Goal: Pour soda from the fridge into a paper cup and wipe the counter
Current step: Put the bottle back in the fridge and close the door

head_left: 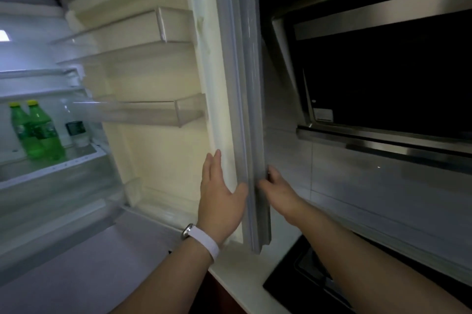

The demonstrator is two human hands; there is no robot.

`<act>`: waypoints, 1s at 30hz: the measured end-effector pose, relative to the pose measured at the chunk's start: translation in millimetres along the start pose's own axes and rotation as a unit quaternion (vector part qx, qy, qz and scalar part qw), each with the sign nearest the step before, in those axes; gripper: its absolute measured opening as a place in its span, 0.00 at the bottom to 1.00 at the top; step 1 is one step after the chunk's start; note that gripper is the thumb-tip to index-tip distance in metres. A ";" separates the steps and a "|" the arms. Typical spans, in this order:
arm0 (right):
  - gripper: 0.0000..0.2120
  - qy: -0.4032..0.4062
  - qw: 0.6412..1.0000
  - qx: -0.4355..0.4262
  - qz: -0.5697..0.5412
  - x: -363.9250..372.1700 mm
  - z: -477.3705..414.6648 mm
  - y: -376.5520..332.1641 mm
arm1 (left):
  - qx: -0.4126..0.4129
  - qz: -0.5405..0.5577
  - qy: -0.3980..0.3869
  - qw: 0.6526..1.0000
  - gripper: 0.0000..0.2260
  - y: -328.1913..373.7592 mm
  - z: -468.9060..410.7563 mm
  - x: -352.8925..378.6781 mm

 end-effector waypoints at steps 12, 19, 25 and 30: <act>0.23 -0.081 0.994 -0.068 0.004 27.2 44.9 -3.4 | -0.017 -0.047 0.134 0.990 0.36 -2.5 34.9 -18.9; 0.22 -0.150 0.981 -0.124 0.018 79.0 87.1 -17.4 | -0.022 -0.070 0.187 0.980 0.35 -13.8 71.3 -65.6; 0.11 -0.196 0.964 -0.179 0.024 122.7 102.0 -50.4 | -0.018 -0.101 0.235 0.967 0.35 -25.2 102.0 -128.4; 0.18 -0.200 0.953 -0.227 0.018 171.8 105.0 -78.3 | -0.021 -0.078 0.273 0.959 0.34 -40.4 130.3 -175.1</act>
Point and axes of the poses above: each hand's wrist, its own z-axis away from the middle knuckle, its own x-axis out of the palm, y = z × x, the point moved 10 cm from there along -z, towards the middle knuckle, and after that the axes turned 2 degrees about z, right-handed, at the moved point
